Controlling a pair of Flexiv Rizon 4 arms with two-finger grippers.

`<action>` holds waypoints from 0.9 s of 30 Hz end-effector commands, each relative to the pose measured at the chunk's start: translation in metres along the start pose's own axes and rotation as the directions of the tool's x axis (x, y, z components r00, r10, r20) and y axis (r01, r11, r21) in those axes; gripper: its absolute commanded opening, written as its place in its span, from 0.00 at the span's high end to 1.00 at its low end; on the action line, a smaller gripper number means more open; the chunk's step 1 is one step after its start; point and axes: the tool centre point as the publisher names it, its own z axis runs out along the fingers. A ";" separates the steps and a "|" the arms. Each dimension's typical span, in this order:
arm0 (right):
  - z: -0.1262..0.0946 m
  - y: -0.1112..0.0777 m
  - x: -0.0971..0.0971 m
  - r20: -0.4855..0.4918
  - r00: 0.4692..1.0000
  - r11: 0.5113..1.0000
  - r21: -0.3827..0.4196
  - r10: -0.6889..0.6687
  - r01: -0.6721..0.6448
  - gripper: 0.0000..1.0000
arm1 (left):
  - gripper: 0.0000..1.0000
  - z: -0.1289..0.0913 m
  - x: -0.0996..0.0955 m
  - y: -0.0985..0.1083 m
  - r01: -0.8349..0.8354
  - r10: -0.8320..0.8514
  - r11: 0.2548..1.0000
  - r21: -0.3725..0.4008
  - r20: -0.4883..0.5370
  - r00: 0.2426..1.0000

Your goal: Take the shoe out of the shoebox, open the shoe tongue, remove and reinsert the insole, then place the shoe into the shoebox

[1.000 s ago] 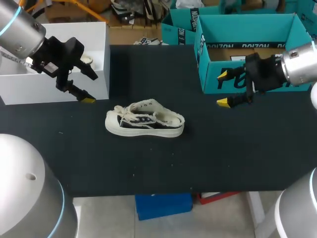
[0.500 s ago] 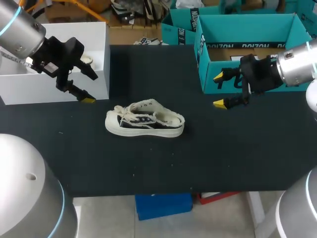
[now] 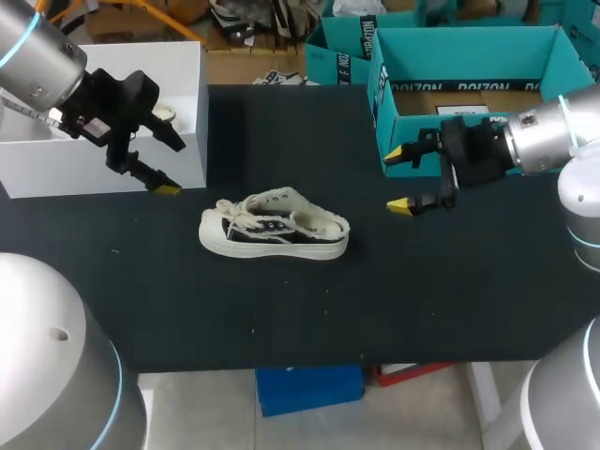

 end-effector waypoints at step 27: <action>0.119 -0.020 0.039 0.012 0.999 0.998 -0.046 0.043 -0.042 0.00 | 0.00 0.001 0.000 0.001 -0.002 0.002 1.000 0.000 0.003 1.000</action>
